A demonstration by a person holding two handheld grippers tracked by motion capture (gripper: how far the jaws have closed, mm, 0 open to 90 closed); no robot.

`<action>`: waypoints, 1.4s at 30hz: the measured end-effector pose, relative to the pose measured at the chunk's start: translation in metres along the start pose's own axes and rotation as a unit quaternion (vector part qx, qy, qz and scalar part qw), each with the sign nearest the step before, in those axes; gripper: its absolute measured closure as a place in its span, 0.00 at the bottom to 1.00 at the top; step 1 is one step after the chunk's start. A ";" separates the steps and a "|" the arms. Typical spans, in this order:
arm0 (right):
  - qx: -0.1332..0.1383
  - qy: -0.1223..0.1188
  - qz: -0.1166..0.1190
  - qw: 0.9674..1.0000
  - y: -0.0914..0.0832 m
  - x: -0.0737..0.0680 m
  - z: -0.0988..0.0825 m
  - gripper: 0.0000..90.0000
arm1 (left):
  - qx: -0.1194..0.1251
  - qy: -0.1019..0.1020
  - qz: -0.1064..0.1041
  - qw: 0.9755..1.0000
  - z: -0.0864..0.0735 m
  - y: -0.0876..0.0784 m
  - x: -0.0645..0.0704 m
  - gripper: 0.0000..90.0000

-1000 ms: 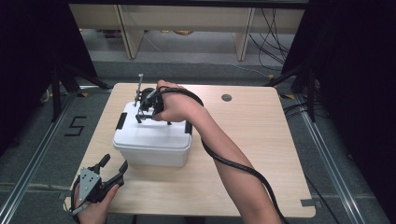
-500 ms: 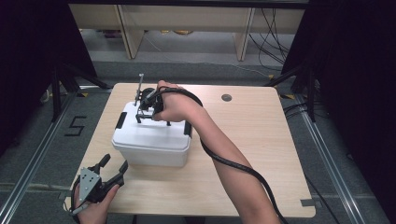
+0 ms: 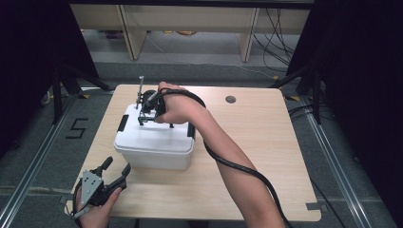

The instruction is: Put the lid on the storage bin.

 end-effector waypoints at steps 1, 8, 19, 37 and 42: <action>0.000 0.001 0.002 1.000 0.000 0.000 0.000 0.94 | 0.000 0.000 0.000 1.000 0.000 0.000 0.000 0.34; -0.001 -0.001 0.005 1.000 0.005 0.002 -0.001 0.94 | -0.007 0.007 0.001 1.000 0.000 -0.001 0.000 0.34; -0.004 -0.004 0.005 1.000 0.004 0.000 -0.001 0.89 | -0.007 0.005 0.002 1.000 0.000 -0.001 -0.001 0.34; 0.015 -0.012 -0.009 1.000 -0.002 0.004 -0.031 0.88 | -0.007 0.007 0.002 1.000 0.000 0.000 -0.001 0.34; 0.024 -0.020 -0.005 0.999 -0.004 0.003 -0.032 0.93 | -0.007 0.008 0.003 1.000 0.000 -0.001 0.000 0.34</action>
Point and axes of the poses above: each handheld gripper's, and its own axes: y roughly forward along the jaws, z roughly out of its top, x roughly to its right, the point moved 6 cm from there along y, roughly forward along the jaws, and after that the axes turned 6 degrees about -x, right-handed, at the moved point
